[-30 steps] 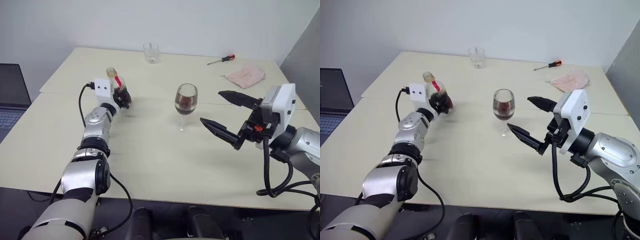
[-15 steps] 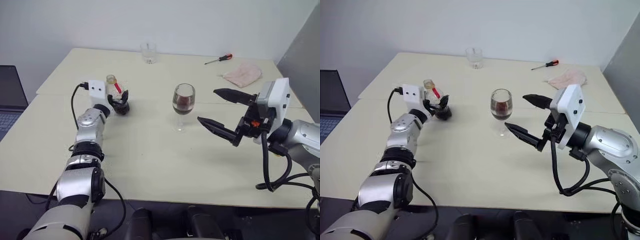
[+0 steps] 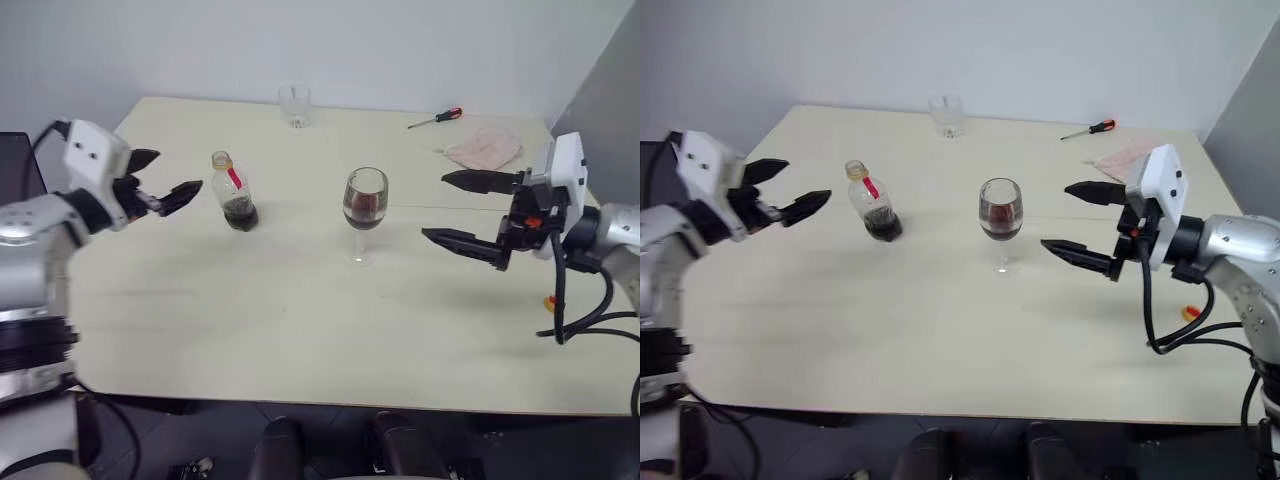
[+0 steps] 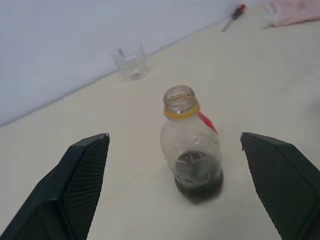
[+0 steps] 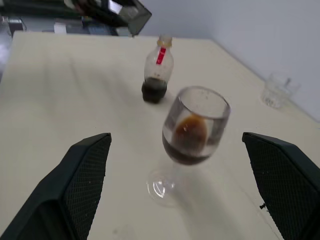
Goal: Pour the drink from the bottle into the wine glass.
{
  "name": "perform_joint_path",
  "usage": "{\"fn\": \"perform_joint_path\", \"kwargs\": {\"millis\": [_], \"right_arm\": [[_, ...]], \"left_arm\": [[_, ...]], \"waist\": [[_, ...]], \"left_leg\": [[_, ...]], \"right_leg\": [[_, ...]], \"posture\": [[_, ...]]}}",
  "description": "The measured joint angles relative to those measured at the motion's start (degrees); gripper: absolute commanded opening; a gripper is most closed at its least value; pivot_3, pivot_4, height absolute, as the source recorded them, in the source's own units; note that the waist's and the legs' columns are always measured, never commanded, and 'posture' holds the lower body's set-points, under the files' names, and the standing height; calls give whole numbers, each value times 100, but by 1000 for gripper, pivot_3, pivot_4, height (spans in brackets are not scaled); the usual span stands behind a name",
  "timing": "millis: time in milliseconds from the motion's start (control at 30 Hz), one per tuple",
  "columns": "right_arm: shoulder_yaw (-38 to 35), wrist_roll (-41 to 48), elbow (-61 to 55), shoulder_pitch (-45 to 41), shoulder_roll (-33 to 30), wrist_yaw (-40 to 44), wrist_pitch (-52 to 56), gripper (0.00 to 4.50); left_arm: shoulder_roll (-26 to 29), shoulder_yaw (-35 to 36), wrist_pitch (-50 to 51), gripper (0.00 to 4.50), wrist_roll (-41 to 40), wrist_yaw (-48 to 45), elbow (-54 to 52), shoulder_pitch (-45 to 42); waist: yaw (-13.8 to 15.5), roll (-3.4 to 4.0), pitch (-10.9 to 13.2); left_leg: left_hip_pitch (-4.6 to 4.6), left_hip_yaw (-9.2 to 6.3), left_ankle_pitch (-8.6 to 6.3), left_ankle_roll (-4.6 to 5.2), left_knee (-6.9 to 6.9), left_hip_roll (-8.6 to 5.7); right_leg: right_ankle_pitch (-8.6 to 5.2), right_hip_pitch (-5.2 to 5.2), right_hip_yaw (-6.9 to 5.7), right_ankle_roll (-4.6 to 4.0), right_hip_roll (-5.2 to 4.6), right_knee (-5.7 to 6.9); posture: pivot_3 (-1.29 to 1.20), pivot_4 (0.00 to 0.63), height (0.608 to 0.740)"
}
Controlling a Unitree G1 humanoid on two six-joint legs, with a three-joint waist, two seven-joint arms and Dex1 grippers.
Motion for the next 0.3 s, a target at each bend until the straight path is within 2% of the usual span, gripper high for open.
{"fn": "perform_joint_path", "kwargs": {"millis": [167, 300], "right_arm": [[-23, -183, 610, -229, -438, 572, 2, 4500], [-102, -139, 848, -241, -450, 960, 8, 4500]], "left_arm": [[634, 122, 1272, 4464, -1414, -961, -776, -492], [957, 5, 1394, 4464, -1597, -1417, -719, -916]], "waist": [[9, -4, 3], [-19, 7, 5]], "left_leg": [[-2, 1, 0, 1, 0, -4], [13, 4, -1, 1, -11, -4]], "right_leg": [[-9, 0, 0, 12, -2, -4], [-16, -1, 6, 7, 11, 4]], "posture": [[0, 150, 740], [0, 150, 740]]}}
